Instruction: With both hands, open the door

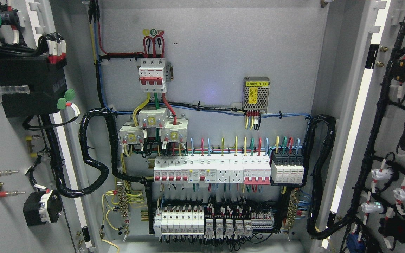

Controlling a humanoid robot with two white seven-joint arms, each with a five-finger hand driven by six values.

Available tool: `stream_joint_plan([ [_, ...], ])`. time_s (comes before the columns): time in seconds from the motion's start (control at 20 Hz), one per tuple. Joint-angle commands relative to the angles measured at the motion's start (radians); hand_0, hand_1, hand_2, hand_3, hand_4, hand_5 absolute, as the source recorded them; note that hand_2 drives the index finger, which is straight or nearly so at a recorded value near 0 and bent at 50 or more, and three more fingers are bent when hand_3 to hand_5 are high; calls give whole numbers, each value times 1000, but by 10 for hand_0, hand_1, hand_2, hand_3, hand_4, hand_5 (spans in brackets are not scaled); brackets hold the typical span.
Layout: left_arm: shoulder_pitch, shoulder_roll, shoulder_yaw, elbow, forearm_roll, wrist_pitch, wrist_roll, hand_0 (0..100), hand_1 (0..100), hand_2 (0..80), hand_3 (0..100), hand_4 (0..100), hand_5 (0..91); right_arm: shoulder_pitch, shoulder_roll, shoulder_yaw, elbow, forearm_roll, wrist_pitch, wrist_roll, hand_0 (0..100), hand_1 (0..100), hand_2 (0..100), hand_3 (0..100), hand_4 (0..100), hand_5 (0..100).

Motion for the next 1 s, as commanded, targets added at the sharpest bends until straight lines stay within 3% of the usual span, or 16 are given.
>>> stream_joint_plan([
  [0.0,17,0,0,0,0,0,1,120,389,0,0,0,0,2,1,-51,63,3,-9,-1,120,389,0,0,0,0],
  [0.1,17,-1,0,0,0,0,1,120,389,0,0,0,0,31,-8,-93,72,4,-7,-5,120,389,0,0,0,0],
  [0.45,17,0,0,0,0,0,1,120,389,0,0,0,0,134,-78,-231,52,4,-18,-91,120,389,0,0,0,0],
  [0.6,17,0,0,0,0,0,1,120,389,0,0,0,0,196,-126,-294,23,4,-82,-128,120,389,0,0,0,0],
  [0.8,17,0,0,0,0,0,1,120,389,0,0,0,0,312,-242,-306,-38,4,-202,-128,120,389,0,0,0,0],
  [0.95,17,-1,11,5,4,3,-4,120,389,0,0,0,0,396,-307,-318,-63,4,-269,-125,120,389,0,0,0,0],
])
